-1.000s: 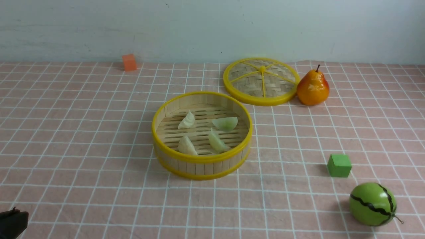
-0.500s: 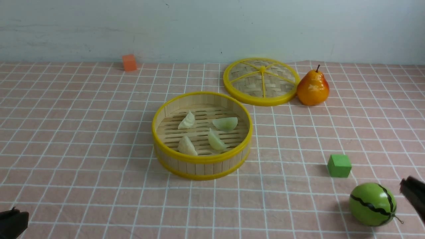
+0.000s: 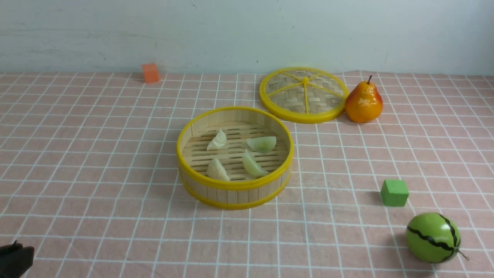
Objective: Put the dumplings into the steamer on the table with the pink tablecloth.
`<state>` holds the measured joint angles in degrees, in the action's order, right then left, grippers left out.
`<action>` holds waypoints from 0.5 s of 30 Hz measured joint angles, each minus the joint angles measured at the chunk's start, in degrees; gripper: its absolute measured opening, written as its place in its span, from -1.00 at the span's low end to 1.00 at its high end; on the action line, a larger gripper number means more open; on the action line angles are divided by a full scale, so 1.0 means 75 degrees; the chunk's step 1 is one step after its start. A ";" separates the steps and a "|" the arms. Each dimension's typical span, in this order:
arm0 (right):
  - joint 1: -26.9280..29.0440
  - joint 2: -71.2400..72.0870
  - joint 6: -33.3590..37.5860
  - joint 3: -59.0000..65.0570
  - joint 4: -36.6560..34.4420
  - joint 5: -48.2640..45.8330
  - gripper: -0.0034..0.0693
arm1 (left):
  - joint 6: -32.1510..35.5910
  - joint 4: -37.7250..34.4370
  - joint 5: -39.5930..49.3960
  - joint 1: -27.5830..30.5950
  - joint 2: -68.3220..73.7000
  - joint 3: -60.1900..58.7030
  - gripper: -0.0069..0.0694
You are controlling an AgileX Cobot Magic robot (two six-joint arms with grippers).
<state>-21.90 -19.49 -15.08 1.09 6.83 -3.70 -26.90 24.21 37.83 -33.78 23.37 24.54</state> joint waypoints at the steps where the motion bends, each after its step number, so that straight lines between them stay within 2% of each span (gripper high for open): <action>1: 0.0133 0.0153 0.0000 0.0040 -0.0108 -0.0189 -0.92 | 0.0000 0.0000 0.0000 0.0000 0.0000 0.0000 -0.62; 3: 0.0508 0.0569 0.0000 0.0039 -0.0275 -0.0604 -0.92 | 0.0000 0.0000 0.0000 0.0000 0.0000 0.0000 -0.62; 6: 0.1481 0.1371 0.0000 0.0039 -0.0391 -0.1137 -0.92 | 0.0000 0.0000 0.0008 0.0000 0.0000 0.0000 -0.62; 7: 0.1555 0.1496 0.0000 0.0039 -0.0401 -0.1206 -0.92 | 0.0000 0.0000 0.0008 0.0000 0.0000 0.0000 -0.62; 8: 0.2233 0.2014 0.0000 0.0039 -0.0417 -0.1411 -0.91 | 0.0000 0.0000 0.0008 0.0000 0.0000 0.0000 -0.62; 10: 0.2729 0.2443 0.0000 0.0039 -0.0435 -0.1515 -0.91 | 0.0000 0.0000 0.0008 0.0000 0.0000 0.0000 -0.61; 11: 0.3213 0.2622 0.0007 0.0039 -0.0466 -0.1556 -0.91 | 0.0000 0.0000 0.0008 0.0000 0.0000 0.0000 -0.61; 15: 0.3742 0.2676 0.0265 0.0039 -0.0624 -0.1890 -0.91 | 0.0000 0.0000 0.0015 0.0000 0.0000 0.0000 -0.60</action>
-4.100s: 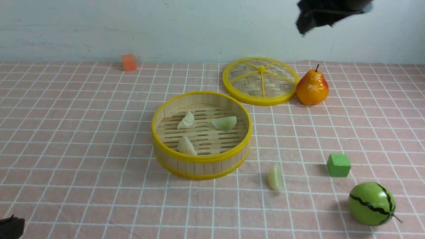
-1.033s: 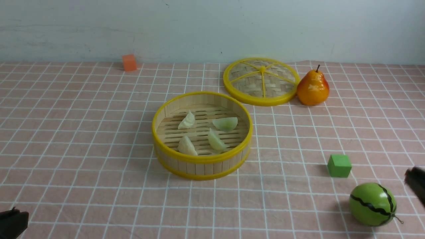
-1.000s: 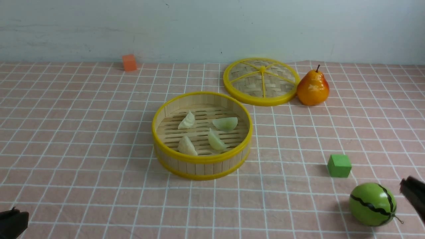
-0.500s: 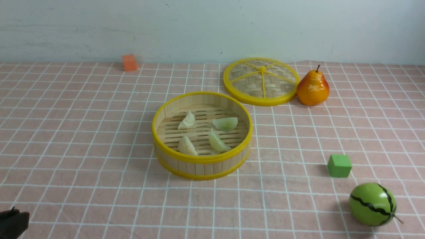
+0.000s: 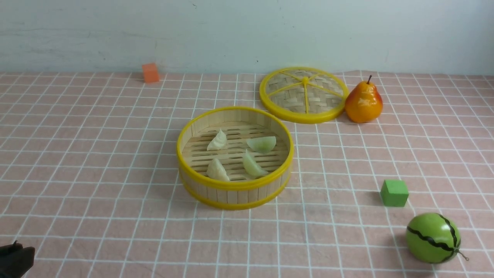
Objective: Put the dumplings into the steamer on the table with the pink tablecloth.
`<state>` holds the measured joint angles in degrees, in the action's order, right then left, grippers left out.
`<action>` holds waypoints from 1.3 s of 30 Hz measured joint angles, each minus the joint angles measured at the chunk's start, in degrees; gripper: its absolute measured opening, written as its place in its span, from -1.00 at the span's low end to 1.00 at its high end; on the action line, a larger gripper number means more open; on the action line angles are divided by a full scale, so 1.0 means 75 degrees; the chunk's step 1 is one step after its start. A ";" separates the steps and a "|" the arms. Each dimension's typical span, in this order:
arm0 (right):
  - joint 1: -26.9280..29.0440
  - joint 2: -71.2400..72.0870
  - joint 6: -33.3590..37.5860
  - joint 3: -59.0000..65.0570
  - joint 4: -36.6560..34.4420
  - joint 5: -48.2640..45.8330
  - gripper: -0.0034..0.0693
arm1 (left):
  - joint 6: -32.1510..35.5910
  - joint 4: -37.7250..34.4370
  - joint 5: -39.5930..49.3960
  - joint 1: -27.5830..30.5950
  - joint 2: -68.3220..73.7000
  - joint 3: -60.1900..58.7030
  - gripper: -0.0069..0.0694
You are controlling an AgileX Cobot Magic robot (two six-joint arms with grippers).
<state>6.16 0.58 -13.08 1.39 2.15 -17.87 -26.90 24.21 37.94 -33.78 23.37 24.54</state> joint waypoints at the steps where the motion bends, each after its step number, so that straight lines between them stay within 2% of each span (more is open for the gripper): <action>1: 0.0047 0.0000 0.0197 0.0000 -0.0151 -0.0187 -0.91 | 0.0000 0.0000 0.0000 0.0000 0.0000 0.0000 -0.59; 5: 0.0068 0.0000 0.0624 -0.0062 -0.0646 -0.0566 -0.91 | 0.0000 0.0000 0.0016 0.0000 0.0000 0.0000 -0.58; 9: 0.0068 0.0000 0.0677 -0.0077 -0.0761 -0.0620 -0.91 | 0.0000 0.0000 0.0016 0.0000 0.0000 0.0000 -0.58; 34: 0.0068 0.0000 0.0685 -0.0077 -0.0786 -0.0626 -0.87 | 0.0000 -0.0051 -0.0097 0.0041 -0.0377 -0.0370 -0.53; 36: 0.0068 0.0000 0.0685 -0.0077 -0.0786 -0.0626 -0.86 | 0.0040 -0.0080 -0.0090 0.0193 -0.0746 -0.0785 -0.53; 39: 0.0068 0.0000 0.0685 -0.0077 -0.0786 -0.0636 -0.85 | 0.0238 -0.0304 -0.0250 0.0917 -0.1312 -0.1203 -0.53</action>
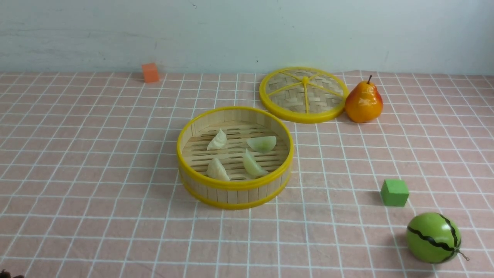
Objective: Put the dumplings into the steamer on the table with the pink tablecloth.
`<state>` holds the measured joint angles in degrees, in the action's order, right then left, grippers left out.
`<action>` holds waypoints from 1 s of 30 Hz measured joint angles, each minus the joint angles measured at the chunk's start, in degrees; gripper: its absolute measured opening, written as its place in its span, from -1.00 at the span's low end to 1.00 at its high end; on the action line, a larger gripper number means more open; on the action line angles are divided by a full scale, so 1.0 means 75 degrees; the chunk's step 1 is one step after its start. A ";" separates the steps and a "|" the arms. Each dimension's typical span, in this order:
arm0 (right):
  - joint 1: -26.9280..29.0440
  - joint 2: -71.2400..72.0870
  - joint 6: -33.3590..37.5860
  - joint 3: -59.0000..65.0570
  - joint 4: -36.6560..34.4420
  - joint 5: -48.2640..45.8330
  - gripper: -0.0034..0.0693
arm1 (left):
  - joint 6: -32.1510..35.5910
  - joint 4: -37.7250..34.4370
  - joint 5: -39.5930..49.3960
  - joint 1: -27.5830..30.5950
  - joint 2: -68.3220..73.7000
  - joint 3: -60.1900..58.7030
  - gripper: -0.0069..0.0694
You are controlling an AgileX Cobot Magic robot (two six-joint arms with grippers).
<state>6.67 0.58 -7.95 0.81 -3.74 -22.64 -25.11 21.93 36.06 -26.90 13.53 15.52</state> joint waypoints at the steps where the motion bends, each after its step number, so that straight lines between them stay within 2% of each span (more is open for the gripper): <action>1: 0.0000 0.0000 0.0000 0.0000 0.0000 0.0000 -0.85 | 0.0057 -0.0153 -0.0215 0.0276 -0.0130 -0.0099 -0.53; 2: 0.0000 0.0000 0.0000 0.0000 0.0000 0.0000 -0.85 | 0.0075 -0.0284 -0.0281 0.0349 -0.0214 -0.0123 -0.53; 3: 0.0000 0.0000 0.0000 0.0000 0.0000 0.0000 -0.84 | 0.0180 -0.0861 -0.0969 0.1027 -0.0546 -0.0365 -0.53; 4: 0.0000 0.0000 0.0000 0.0000 0.0000 0.0000 -0.83 | 0.0245 -0.1205 -0.1366 0.1397 -0.0745 -0.0526 -0.53; 5: 0.0000 0.0000 0.0000 0.0000 0.0000 0.0000 -0.83 | 0.0262 -0.1274 -0.1444 0.1397 -0.0784 -0.0526 -0.53; 6: 0.0000 0.0000 0.0000 0.0000 0.0000 0.0000 -0.83 | 0.0377 -0.1709 -0.1923 0.1919 -0.1037 -0.0827 -0.55; 7: 0.0000 0.0000 0.0000 0.0000 0.0000 0.0000 -0.82 | 0.0477 -0.2063 -0.2254 0.2224 -0.1272 -0.1095 -0.59; 10: 0.0000 0.0000 0.0000 0.0000 0.0000 0.0000 -0.82 | 0.0656 -0.2342 -0.2575 0.2574 -0.1583 -0.1596 -0.70; 11: 0.0000 0.0000 0.0000 0.0000 0.0000 0.0000 -0.81 | 0.0796 -0.2447 -0.2637 0.2743 -0.1788 -0.2035 -0.83; 17: 0.0000 0.0000 0.0000 0.0000 0.0000 0.0000 -0.79 | 0.1106 -0.2710 -0.1767 0.2797 -0.1881 -0.2299 -0.85; 30: 0.0000 0.0000 0.0000 0.0000 0.0000 0.0000 -0.74 | 0.1371 -0.2710 -0.1733 0.2797 -0.1881 -0.2299 -0.85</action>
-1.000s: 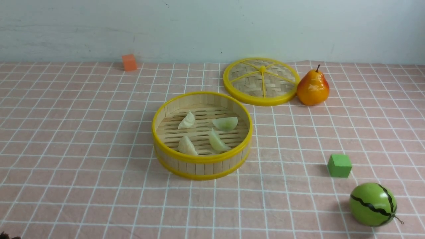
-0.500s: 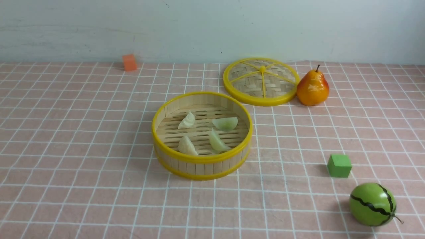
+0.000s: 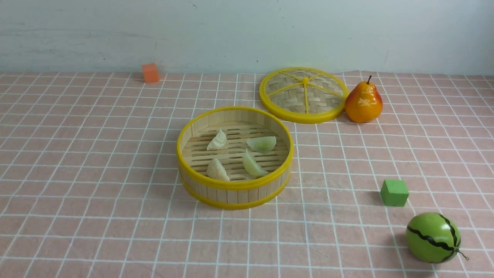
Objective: Put the dumplings into the steamer on the table with the pink tablecloth.
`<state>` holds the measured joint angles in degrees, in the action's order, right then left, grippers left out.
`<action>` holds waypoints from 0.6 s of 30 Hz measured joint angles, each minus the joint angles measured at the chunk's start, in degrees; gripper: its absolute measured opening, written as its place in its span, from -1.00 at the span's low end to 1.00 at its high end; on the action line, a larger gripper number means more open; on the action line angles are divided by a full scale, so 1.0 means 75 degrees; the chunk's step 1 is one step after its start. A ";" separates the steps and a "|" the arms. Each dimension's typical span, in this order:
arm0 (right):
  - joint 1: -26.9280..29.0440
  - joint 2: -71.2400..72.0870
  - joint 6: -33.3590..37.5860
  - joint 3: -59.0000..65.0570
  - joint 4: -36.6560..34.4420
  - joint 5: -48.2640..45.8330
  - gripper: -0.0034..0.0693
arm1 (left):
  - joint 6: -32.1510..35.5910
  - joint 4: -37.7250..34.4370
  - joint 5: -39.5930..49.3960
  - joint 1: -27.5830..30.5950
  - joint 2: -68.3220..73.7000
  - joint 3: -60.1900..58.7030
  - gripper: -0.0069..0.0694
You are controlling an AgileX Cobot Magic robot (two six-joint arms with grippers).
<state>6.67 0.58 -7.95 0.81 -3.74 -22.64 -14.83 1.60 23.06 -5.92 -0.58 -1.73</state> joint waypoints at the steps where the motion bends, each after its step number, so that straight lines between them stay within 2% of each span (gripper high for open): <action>1: 0.0000 0.0000 0.0000 0.0000 0.0000 0.0000 -0.74 | 0.0000 0.0000 0.0000 0.0000 0.0000 0.0000 -0.85; 18: 0.0000 0.0000 0.0000 0.0000 0.0000 0.0000 -0.68 | 0.0000 0.0000 0.0000 0.0000 0.0000 0.0000 -0.85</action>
<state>6.67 0.58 -7.95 0.81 -3.74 -22.64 -14.83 1.60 23.06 -5.92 -0.58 -1.73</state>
